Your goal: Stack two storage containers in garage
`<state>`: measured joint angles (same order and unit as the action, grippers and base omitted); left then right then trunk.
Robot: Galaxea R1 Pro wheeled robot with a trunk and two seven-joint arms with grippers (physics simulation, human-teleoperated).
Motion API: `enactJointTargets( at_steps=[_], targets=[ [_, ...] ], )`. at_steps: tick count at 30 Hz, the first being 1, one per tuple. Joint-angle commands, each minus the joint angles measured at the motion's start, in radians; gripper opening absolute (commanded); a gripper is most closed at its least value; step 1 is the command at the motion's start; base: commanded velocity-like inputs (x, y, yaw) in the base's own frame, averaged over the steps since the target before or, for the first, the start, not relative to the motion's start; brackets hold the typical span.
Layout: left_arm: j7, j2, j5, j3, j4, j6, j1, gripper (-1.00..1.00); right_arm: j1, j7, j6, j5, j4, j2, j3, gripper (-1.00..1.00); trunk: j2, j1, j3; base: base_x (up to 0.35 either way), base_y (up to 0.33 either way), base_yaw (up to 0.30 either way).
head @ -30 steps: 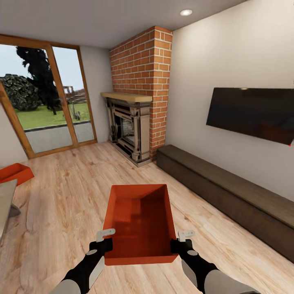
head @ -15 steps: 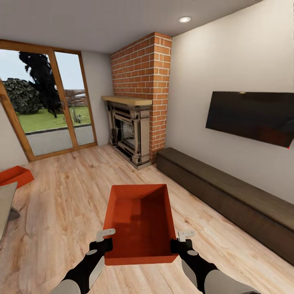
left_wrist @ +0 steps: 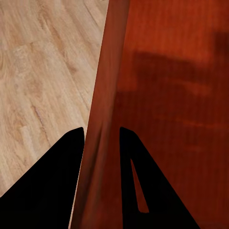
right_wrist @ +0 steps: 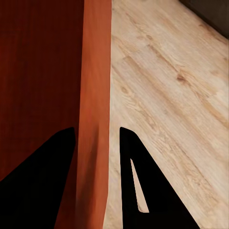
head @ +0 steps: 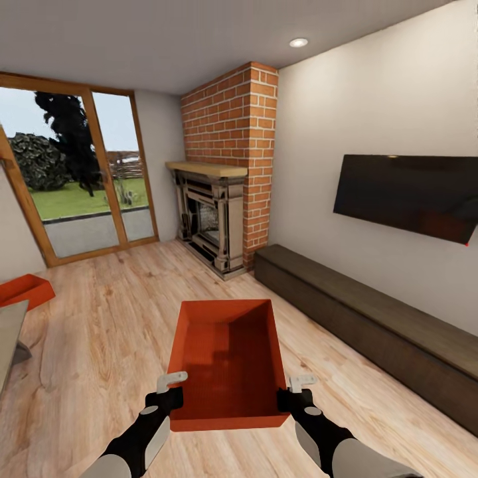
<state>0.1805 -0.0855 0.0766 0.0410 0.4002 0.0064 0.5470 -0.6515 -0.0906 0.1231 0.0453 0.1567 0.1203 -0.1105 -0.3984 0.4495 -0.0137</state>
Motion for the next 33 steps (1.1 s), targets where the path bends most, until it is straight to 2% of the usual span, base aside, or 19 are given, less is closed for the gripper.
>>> enactJointTargets(
  at_steps=[1,23,33],
  targets=[
    [0.005,0.000,-0.006,0.013,0.020,0.001,0.001,-1.00,0.000,-0.014,0.004,0.010,-0.005,-0.001,0.005,-1.00,-0.002,0.001,0.000,0.000,0.000,0.000],
    [0.007,0.000,-0.008,0.013,0.021,0.001,0.001,-1.00,0.000,-0.014,0.004,0.010,-0.005,-0.001,0.005,-1.00,-0.002,0.001,0.034,0.000,0.000,0.000],
    [0.007,0.000,-0.008,0.013,0.020,0.001,0.001,-1.00,0.000,-0.012,0.003,0.010,-0.005,-0.001,0.006,-1.00,-0.002,0.001,0.037,0.000,0.000,0.000]
  ],
)
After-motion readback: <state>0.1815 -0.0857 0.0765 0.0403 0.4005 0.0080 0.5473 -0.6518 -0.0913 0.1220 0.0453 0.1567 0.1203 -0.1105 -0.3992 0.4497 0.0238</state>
